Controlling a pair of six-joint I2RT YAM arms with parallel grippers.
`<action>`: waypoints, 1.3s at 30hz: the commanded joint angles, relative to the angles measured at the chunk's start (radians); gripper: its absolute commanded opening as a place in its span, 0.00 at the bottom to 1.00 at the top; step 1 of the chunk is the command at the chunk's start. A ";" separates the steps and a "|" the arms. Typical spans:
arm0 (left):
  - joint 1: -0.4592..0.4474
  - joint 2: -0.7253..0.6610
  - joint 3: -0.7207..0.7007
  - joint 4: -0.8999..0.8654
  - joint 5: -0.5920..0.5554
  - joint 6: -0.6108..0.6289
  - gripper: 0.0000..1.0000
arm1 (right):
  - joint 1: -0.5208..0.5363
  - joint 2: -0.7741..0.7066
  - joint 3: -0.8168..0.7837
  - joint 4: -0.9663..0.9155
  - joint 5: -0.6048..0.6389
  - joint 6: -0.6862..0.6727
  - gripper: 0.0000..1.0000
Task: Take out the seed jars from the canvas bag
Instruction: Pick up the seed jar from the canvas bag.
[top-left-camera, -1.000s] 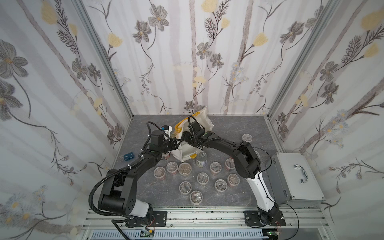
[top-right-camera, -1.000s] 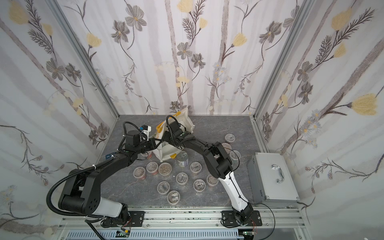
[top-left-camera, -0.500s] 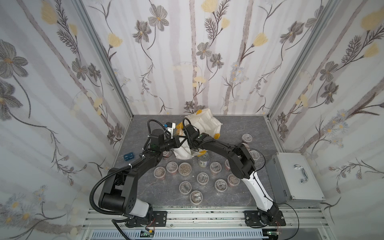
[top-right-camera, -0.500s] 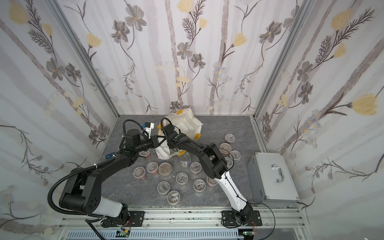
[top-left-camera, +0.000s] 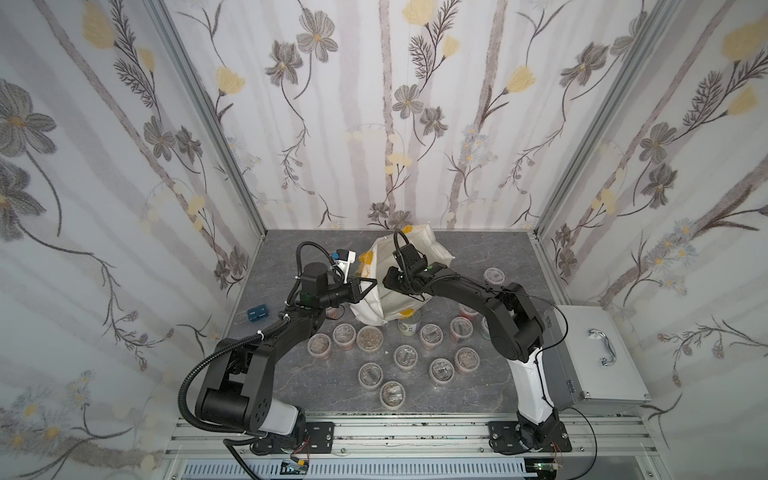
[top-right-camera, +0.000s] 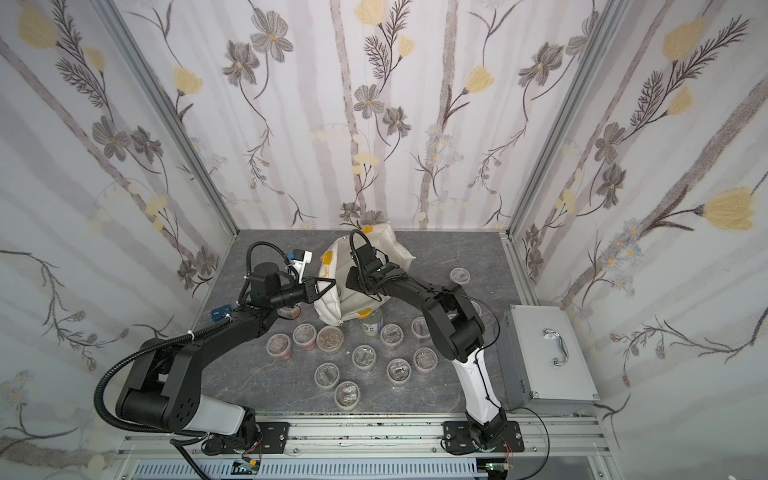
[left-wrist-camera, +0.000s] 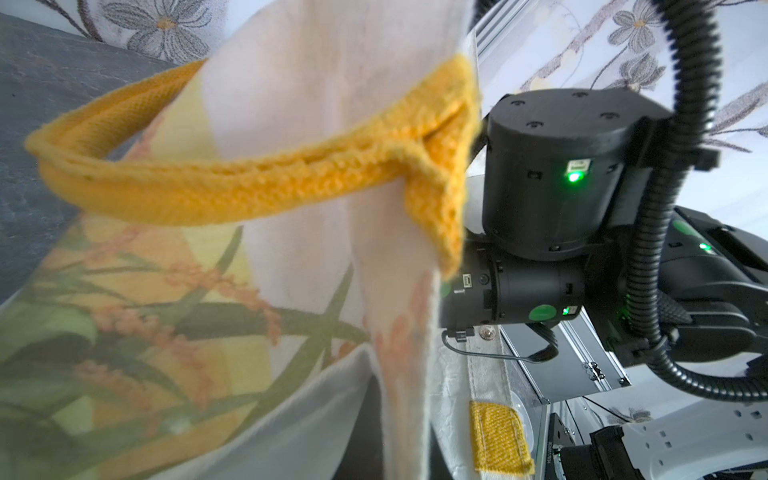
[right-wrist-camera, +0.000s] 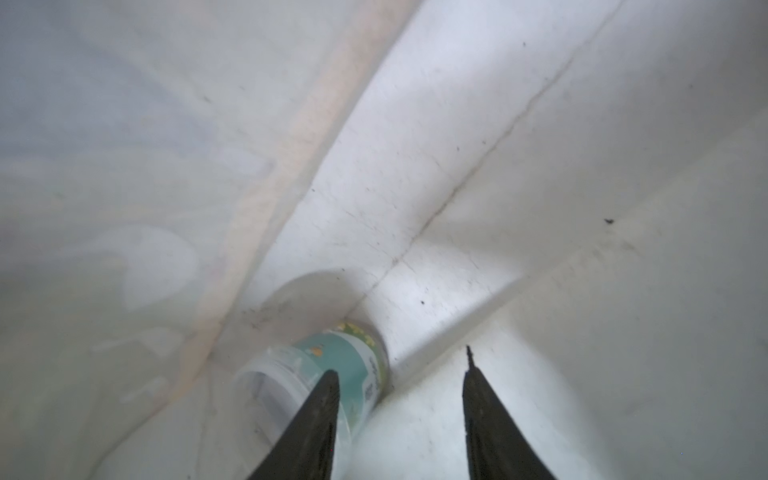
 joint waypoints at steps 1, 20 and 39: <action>-0.001 -0.013 -0.011 -0.003 0.023 0.073 0.00 | -0.009 -0.038 -0.045 0.062 0.004 -0.031 0.45; -0.001 -0.062 -0.100 0.120 0.056 0.164 0.00 | 0.031 -0.040 -0.122 0.327 -0.301 -0.087 0.54; -0.001 -0.042 -0.118 0.202 0.078 0.129 0.00 | 0.026 0.022 -0.145 0.349 -0.379 -0.095 0.43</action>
